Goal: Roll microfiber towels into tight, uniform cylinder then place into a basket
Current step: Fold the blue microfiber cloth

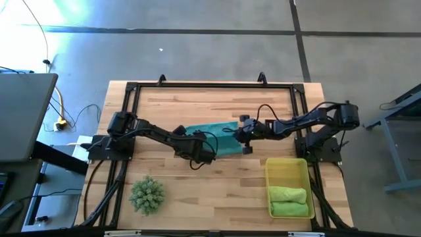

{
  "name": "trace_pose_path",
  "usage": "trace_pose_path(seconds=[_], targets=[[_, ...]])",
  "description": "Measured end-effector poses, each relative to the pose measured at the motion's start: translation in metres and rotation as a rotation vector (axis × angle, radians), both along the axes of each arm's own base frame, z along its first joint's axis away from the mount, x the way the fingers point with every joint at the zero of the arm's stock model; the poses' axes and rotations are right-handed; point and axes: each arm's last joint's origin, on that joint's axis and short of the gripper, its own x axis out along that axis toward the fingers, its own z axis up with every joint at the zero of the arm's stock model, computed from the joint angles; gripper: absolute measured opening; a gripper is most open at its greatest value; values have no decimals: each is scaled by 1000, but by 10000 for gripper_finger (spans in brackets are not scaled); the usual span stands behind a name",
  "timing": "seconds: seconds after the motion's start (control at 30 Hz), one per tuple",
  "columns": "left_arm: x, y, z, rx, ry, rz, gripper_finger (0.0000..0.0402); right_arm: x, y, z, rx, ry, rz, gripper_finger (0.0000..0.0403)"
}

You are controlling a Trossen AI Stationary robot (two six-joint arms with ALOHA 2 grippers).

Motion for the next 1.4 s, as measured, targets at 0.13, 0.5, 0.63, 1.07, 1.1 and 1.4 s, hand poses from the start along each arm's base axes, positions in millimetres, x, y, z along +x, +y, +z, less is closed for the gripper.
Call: trace_pose_path(seconds=[0.13, 0.5, 0.63, 1.07, 1.1, 1.4], targets=[[-1, 0, 2, 15, 18, -17, 0, 0, -4, -3, -31, 14, 18, 0], [-1, 1, 2, 28, 99, -142, 0, 2, -6, -4, -33, 6, 37, 0], [-1, 3, 2, 31, 99, -137, 0, 3, -5, -5, -36, 1, 61, 0], [-1, 15, 4, 128, 102, -117, 0, 4, -9, -3, -276, 42, 104, 0], [-1, 17, 4, 130, 102, -112, 0, 4, -9, -3, -288, 45, 114, 0], [-1, 28, 4, 125, 103, -79, 0, 4, -15, -2, -339, 48, 143, 0]])
